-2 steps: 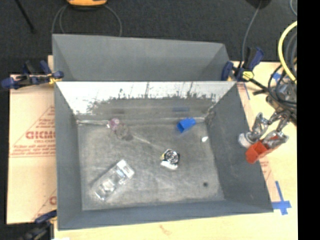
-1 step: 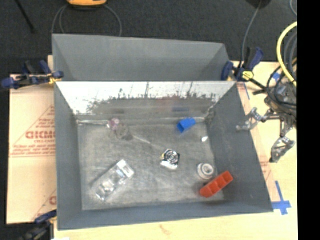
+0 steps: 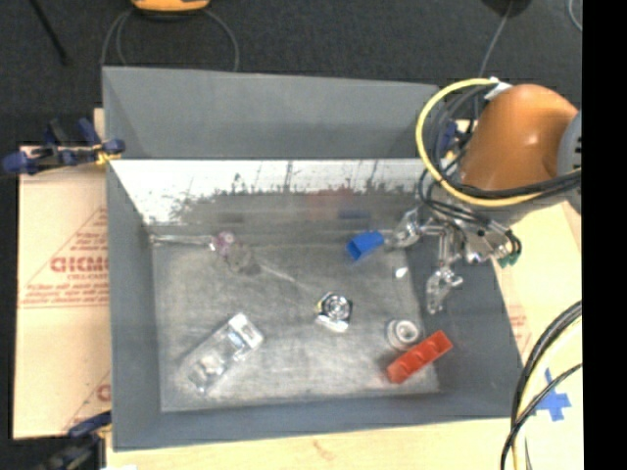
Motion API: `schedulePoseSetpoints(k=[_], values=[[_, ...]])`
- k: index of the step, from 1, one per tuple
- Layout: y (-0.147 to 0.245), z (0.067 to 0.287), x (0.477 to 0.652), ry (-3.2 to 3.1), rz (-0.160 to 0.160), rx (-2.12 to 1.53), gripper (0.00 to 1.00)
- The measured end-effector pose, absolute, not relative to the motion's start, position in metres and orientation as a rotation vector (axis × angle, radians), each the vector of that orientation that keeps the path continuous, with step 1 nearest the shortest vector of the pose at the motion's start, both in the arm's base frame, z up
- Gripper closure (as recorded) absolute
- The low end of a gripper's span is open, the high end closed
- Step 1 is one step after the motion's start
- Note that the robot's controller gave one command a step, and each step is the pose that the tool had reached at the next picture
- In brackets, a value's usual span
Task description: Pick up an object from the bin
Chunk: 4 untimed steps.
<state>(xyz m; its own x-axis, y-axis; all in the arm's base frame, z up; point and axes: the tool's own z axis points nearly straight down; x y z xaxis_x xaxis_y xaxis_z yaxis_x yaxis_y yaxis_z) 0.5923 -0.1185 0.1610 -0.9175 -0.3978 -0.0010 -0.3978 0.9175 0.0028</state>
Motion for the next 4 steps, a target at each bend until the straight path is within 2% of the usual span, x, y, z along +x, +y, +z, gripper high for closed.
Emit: schedulePoseSetpoints(k=[1,2,3,4], values=[[-0.044,0.09,0.617,3.133,0.008,-0.24,0.0],[0.014,0.082,0.575,3.088,0.003,-0.577,0.0],[-0.033,0.079,0.587,3.066,-0.004,-0.656,0.0],[-0.03,0.08,0.587,3.063,-0.003,-0.66,1.0]])
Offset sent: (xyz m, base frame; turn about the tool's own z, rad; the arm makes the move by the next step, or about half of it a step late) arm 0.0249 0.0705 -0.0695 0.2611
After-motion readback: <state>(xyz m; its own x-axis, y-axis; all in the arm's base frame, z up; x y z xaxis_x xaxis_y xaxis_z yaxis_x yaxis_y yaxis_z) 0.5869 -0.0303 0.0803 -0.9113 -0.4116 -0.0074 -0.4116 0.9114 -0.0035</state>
